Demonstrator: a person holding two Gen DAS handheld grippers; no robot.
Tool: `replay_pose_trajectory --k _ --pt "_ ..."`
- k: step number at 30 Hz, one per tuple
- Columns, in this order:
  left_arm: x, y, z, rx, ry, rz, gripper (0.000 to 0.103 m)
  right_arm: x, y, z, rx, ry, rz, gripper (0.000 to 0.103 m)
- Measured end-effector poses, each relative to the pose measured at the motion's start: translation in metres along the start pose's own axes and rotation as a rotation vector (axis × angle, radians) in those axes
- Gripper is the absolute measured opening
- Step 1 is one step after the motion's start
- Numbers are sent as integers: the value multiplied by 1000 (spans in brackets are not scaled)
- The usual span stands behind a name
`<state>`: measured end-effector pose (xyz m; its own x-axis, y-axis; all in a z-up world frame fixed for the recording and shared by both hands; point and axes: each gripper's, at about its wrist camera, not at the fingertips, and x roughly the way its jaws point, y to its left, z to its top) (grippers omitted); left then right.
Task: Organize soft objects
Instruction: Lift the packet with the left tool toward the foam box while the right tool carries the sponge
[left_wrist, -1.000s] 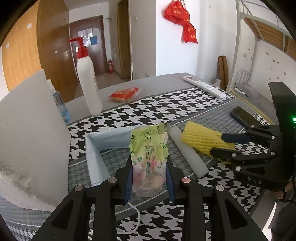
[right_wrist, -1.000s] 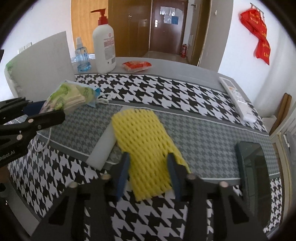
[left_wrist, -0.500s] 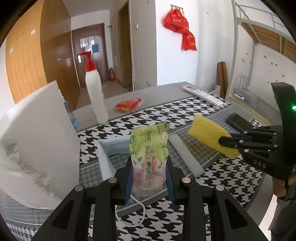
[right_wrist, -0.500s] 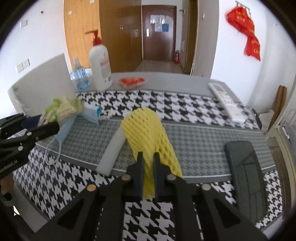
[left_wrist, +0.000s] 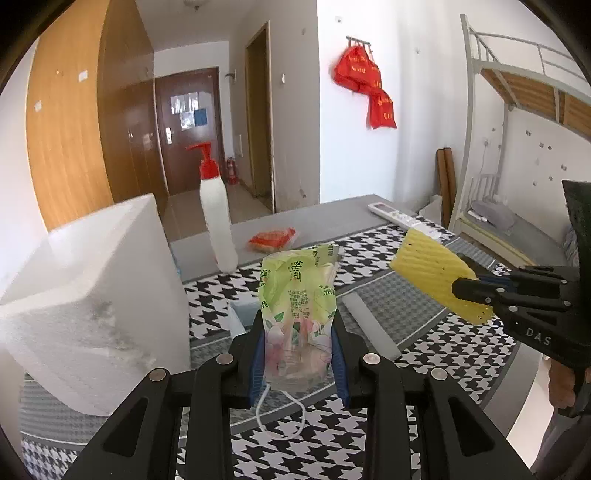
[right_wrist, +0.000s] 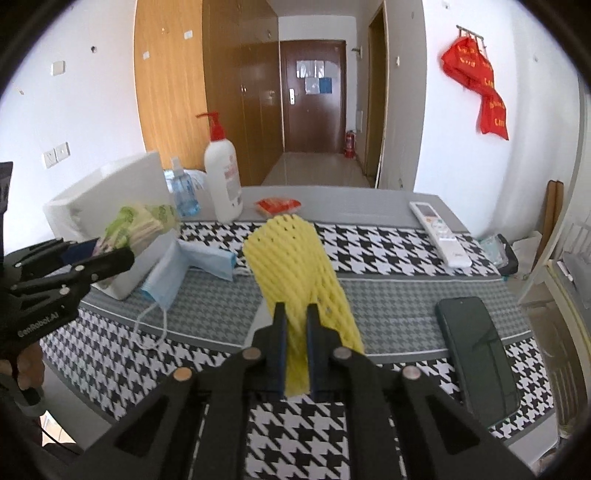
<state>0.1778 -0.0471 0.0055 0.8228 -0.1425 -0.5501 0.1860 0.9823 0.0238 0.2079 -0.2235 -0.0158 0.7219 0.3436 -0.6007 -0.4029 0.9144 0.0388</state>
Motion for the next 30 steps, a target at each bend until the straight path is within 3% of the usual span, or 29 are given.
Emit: replay_pose_trajectory --k 30 --pt "-34 23 13 -1 -107 80 32 -21 30 25 11 -110 25 12"
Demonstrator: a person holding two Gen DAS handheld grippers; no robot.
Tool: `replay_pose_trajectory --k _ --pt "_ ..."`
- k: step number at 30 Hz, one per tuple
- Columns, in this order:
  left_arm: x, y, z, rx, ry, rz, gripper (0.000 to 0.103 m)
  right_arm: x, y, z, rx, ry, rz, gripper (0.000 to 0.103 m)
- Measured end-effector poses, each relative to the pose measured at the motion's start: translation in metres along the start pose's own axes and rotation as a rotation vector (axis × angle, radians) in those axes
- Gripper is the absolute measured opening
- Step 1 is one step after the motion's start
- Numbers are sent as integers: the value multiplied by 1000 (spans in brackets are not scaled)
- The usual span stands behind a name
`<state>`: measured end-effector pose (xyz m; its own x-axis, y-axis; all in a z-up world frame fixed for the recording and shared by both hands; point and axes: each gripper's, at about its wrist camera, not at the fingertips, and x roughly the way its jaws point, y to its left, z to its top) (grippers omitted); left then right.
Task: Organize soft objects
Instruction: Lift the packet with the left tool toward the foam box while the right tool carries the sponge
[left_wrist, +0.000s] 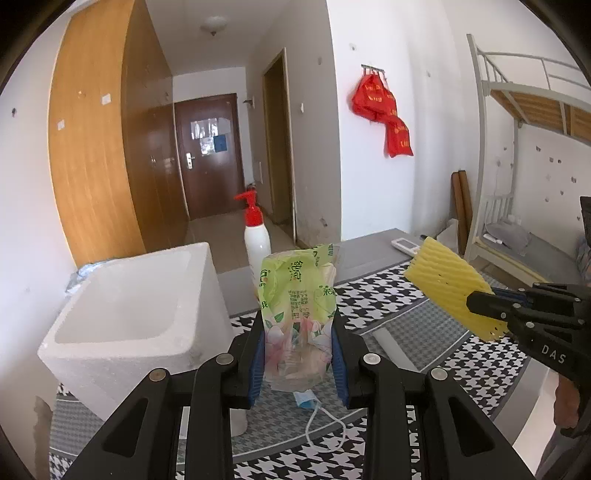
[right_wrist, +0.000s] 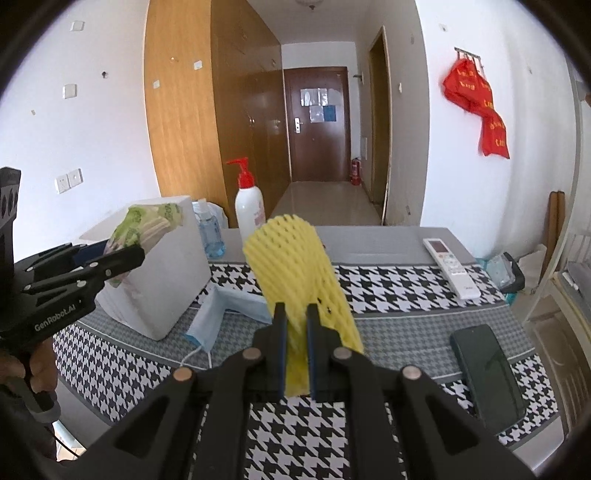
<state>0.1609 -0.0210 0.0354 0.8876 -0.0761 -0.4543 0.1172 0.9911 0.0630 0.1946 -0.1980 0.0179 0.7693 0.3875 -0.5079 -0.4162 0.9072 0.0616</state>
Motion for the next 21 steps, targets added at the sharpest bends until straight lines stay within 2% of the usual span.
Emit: replay_pose_trajectory --k 21 --pt "-17 15 26 -7 -72 53 32 1 27 28 -60 -56 7 12"
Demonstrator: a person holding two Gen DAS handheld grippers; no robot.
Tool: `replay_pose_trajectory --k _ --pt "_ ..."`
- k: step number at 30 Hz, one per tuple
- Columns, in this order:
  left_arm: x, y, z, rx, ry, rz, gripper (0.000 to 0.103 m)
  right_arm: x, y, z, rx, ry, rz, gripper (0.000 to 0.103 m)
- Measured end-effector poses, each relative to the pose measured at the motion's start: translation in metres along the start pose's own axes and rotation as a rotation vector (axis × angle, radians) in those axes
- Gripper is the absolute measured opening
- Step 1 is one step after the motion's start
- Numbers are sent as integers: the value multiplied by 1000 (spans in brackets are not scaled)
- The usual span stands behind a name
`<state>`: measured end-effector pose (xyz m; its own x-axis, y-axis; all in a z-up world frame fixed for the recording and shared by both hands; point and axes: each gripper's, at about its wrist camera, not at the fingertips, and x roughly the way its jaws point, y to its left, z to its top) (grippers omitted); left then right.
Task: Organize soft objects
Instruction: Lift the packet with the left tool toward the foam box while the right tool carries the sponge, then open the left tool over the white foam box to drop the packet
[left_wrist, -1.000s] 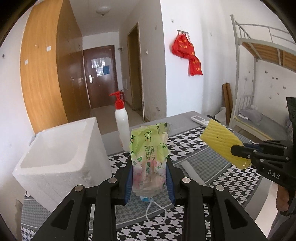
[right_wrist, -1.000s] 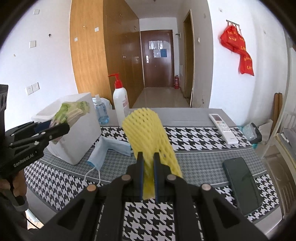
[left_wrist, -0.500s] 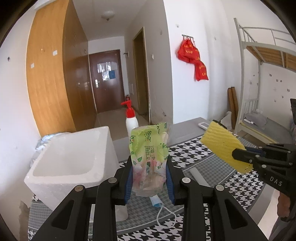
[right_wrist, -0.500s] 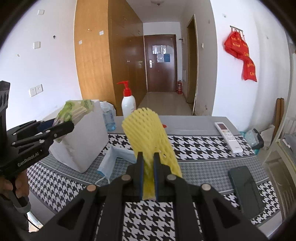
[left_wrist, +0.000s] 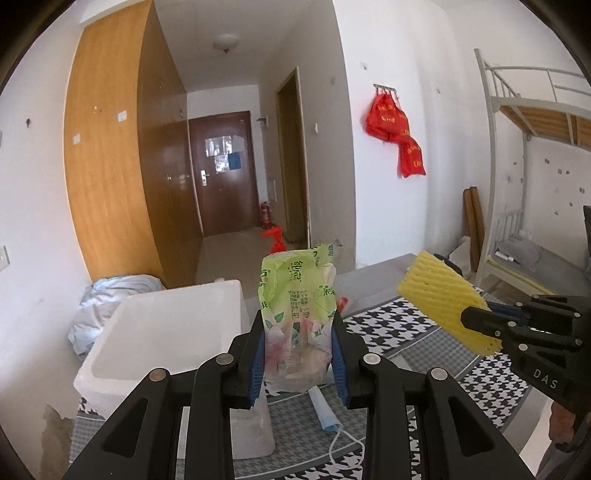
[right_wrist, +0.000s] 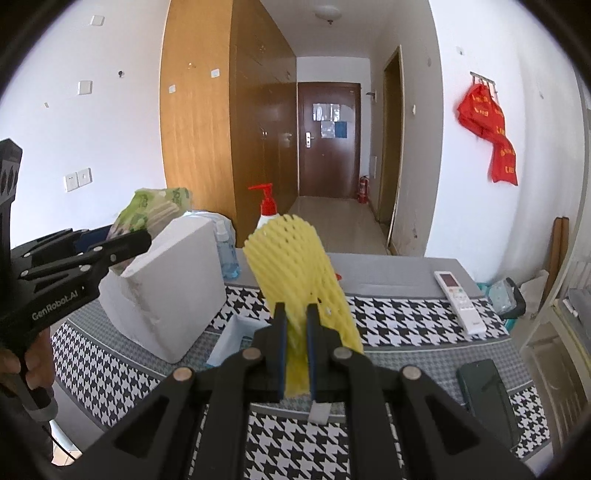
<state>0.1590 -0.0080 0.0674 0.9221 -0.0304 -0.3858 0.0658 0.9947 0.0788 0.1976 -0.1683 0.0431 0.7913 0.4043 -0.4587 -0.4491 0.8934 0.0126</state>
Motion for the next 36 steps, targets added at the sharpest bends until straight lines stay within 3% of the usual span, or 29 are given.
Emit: replay_pose_trajectory --k 23,36 --pt "-7 22 16 -30 -40 101 32 16 20 24 -46 -32 43 12" --pt "-13 50 18 -67 -44 178 32 25 45 37 -65 -46 115 12"
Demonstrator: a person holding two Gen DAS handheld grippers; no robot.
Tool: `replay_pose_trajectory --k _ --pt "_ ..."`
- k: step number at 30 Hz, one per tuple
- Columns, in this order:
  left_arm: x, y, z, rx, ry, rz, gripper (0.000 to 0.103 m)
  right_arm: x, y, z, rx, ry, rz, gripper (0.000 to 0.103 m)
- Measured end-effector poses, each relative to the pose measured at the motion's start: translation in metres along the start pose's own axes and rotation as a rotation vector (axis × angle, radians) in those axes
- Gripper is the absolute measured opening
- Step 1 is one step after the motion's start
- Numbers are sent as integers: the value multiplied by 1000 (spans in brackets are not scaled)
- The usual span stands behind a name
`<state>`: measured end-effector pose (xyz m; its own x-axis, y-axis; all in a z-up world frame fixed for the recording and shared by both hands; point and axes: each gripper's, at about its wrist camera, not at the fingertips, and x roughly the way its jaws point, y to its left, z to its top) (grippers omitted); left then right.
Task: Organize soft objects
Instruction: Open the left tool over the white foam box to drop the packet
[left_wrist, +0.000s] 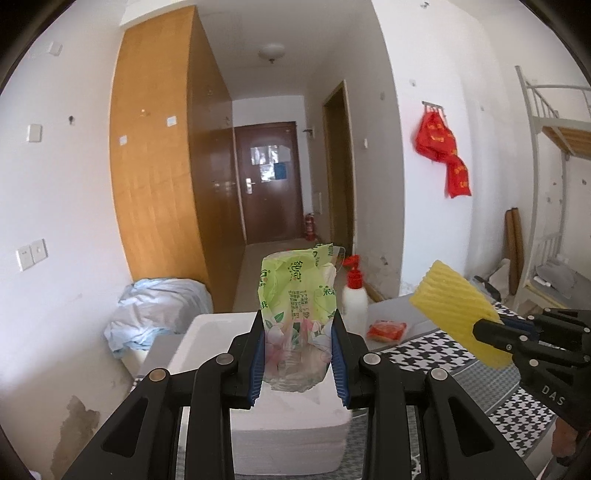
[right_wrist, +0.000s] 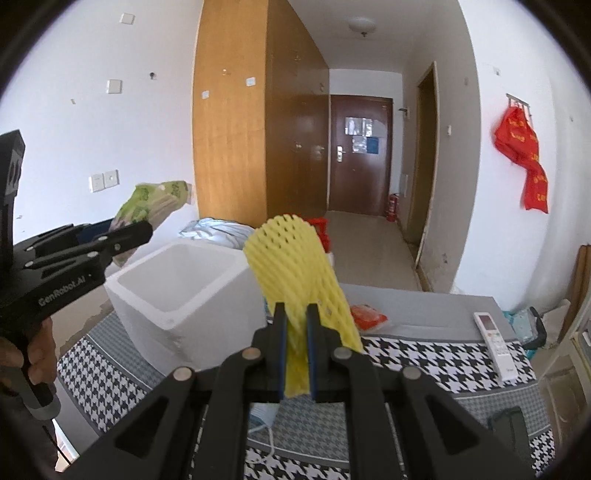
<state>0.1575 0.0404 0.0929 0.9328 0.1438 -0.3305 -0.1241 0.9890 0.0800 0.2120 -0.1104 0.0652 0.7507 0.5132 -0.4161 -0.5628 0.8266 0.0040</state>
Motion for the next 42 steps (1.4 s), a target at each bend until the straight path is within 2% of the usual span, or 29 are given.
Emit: replay_pose_trajectory --k 15,30,42 --pt "6 28 -7 -31 47 68 32 11 32 10 -14 -5 64 12" --pt "48 42 -11 -51 148 18 32 24 41 15 -23 3 46 12" --pt "66 52 -15 -75 196 -18 34 32 49 17 -28 29 24 12"
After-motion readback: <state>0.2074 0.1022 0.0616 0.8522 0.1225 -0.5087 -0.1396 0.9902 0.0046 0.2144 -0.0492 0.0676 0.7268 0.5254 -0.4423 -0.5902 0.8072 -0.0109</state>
